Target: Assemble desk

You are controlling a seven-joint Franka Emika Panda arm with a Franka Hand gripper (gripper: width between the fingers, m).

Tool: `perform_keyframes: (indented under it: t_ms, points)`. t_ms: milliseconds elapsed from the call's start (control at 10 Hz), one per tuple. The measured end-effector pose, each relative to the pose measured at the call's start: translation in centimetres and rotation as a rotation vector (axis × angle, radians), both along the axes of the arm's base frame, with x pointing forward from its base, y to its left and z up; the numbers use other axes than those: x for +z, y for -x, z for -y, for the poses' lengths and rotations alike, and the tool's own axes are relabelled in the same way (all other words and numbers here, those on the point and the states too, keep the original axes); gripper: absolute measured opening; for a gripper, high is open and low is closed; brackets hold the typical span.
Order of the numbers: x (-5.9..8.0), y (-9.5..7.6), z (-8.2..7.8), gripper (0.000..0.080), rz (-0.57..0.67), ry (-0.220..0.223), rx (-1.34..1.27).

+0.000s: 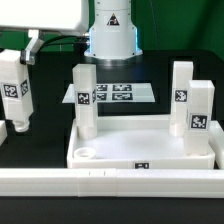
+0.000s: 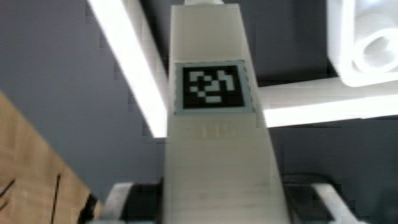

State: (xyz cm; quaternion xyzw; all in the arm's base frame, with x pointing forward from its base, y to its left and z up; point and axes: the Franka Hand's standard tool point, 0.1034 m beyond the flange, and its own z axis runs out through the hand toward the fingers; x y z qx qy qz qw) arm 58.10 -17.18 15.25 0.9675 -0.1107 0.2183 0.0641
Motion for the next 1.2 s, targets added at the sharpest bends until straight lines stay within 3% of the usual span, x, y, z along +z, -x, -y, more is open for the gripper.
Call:
perform_keyframes:
  t_ms: [100,200,300,500,700,1200]
  points:
    - [0.3,0.2,0.9,0.029,0.069,0.071,0.0]
    - [0.0,0.4,0.6,0.029,0.069,0.068,-0.001]
    - [0.7,-0.2,-0.9,0.029,0.086,0.048,0.002]
    - [2.1,-2.2,-3.8,0.029,0.116,0.012,0.026]
    - [2.4,-4.3,-5.9,0.029,0.151,0.015,0.06]
    - [2.0,-3.8,-5.5,0.029,0.122,0.005,0.07]
